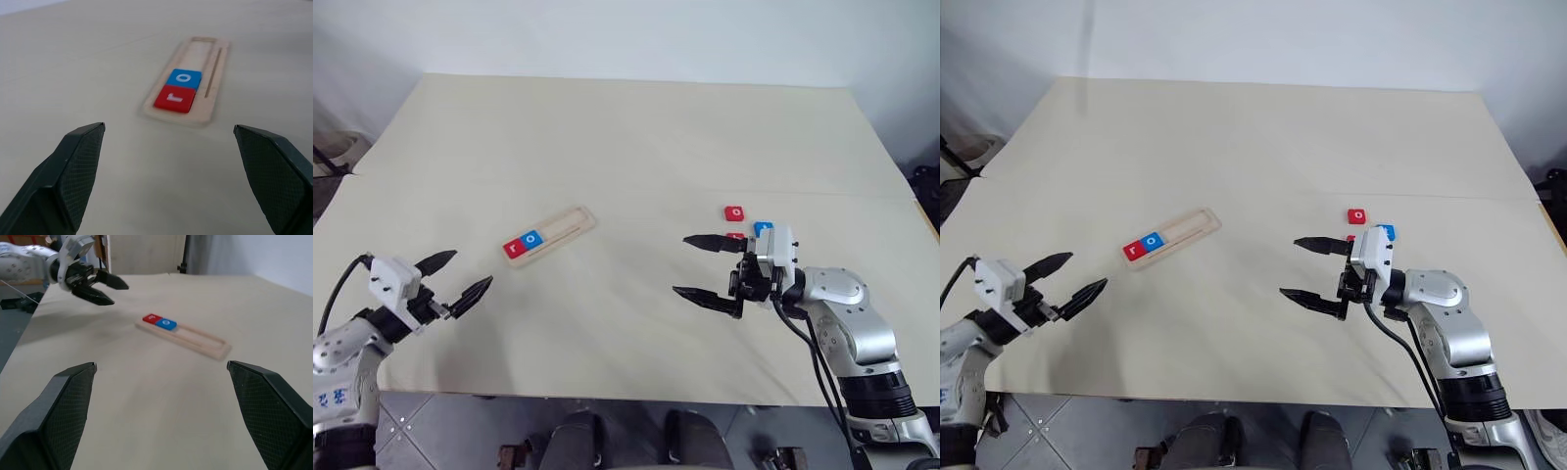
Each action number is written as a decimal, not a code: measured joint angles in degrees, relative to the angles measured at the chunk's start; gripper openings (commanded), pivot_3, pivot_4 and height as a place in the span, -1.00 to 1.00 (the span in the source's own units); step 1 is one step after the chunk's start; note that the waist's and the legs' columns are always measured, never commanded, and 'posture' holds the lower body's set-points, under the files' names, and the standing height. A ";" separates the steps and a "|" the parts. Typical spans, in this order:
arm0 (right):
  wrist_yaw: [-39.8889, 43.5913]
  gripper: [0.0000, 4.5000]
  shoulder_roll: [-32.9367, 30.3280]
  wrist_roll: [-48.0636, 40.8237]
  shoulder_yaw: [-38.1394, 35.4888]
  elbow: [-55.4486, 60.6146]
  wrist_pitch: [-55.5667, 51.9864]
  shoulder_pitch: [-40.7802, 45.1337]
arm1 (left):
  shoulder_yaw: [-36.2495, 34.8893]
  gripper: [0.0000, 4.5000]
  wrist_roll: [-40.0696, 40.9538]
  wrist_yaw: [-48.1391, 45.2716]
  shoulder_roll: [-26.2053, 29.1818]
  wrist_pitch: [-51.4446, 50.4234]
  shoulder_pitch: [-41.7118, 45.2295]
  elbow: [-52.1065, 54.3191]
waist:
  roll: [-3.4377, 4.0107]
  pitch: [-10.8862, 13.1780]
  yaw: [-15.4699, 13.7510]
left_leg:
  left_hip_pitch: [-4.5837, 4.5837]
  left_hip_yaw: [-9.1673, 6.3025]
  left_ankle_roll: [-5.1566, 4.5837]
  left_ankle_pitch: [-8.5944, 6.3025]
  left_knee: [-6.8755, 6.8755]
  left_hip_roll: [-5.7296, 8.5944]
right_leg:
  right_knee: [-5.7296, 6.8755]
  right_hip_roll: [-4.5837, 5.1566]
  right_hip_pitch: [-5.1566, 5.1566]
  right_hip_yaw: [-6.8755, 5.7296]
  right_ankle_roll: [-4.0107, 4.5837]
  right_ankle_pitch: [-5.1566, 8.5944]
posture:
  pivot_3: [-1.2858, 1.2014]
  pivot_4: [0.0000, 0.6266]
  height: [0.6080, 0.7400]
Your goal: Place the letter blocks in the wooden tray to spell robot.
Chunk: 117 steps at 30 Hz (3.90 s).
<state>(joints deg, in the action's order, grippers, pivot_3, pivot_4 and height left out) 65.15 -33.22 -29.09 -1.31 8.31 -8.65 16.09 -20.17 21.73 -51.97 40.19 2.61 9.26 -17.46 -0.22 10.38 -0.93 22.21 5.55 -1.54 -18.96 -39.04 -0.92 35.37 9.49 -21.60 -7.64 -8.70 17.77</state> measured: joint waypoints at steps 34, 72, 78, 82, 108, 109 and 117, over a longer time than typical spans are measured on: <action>-6.75 1.00 -0.78 -1.83 -1.82 7.37 -2.74 -5.30 | 11.71 0.51 -9.48 -15.10 0.97 11.22 26.27 -37.11 | -0.08 -0.02 1.13 | -0.06 0.10 0.00 0.00 -0.06 0.00 | 0.13 -0.01 -0.03 0.02 -0.01 0.00 | 0.03 -0.52 1.00; -8.45 1.00 -6.70 -6.15 -27.93 20.95 -4.92 -40.55 | 32.99 0.51 -17.59 -19.42 -15.57 6.17 33.87 -19.37 | -0.17 -0.02 -0.56 | -0.02 0.05 -0.04 0.01 -0.14 0.05 | 0.00 0.02 0.08 0.02 -0.03 -0.01 | 0.03 -0.52 1.00; -8.55 1.00 -6.15 -6.11 -28.33 20.94 -4.02 -41.61 | 32.54 0.98 -17.47 -19.95 -15.74 5.74 34.06 -19.95 | -0.16 -0.02 -0.57 | -0.01 0.05 -0.04 0.01 -0.15 0.05 | 0.00 0.02 0.08 0.02 -0.03 -0.01 | 0.03 -0.52 1.00; -9.16 1.00 -5.09 -5.46 -28.54 20.74 -3.06 -42.08 | 31.18 0.98 -17.06 -20.02 -15.10 7.77 33.85 -21.02 | -0.16 -0.02 -0.54 | -0.01 0.04 -0.04 0.01 -0.14 0.04 | 0.01 0.02 0.07 0.01 -0.03 -0.01 | 0.03 -0.52 1.00; -37.89 1.00 -4.67 3.84 -12.05 -2.02 -29.74 5.03 | 10.79 0.98 1.71 -8.12 -8.13 -4.57 3.36 15.43 | -0.12 -0.04 0.39 | 0.02 -0.06 -0.04 0.01 -0.14 0.00 | 0.09 0.09 0.03 0.01 0.00 0.00 | 0.03 -0.52 1.00; -38.01 1.00 -4.67 3.88 -12.00 -2.05 -30.63 5.57 | 10.79 0.98 1.78 -7.71 -8.12 -5.34 3.18 16.00 | -0.12 -0.04 0.40 | 0.03 -0.05 -0.04 0.01 -0.13 0.00 | 0.08 0.09 0.03 0.01 0.00 0.00 | 0.03 -0.52 1.00; -38.60 1.00 -4.68 3.53 -11.99 1.06 -38.80 6.11 | 11.16 0.98 2.62 -6.60 -8.13 -7.71 2.52 19.00 | -0.11 -0.04 0.77 | 0.04 -0.04 -0.04 0.01 -0.13 0.00 | 0.07 0.08 0.02 0.02 0.00 0.00 | 0.03 -0.52 1.00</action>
<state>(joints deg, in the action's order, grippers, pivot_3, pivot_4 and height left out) 26.55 -37.90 -25.56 -13.30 9.38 -47.45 22.20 -9.01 24.35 -58.57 32.06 -5.10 11.78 1.54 -0.33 10.34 -0.17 22.25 5.51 -1.57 -18.95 -39.17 -0.92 35.44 9.56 -21.57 -7.62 -8.70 17.77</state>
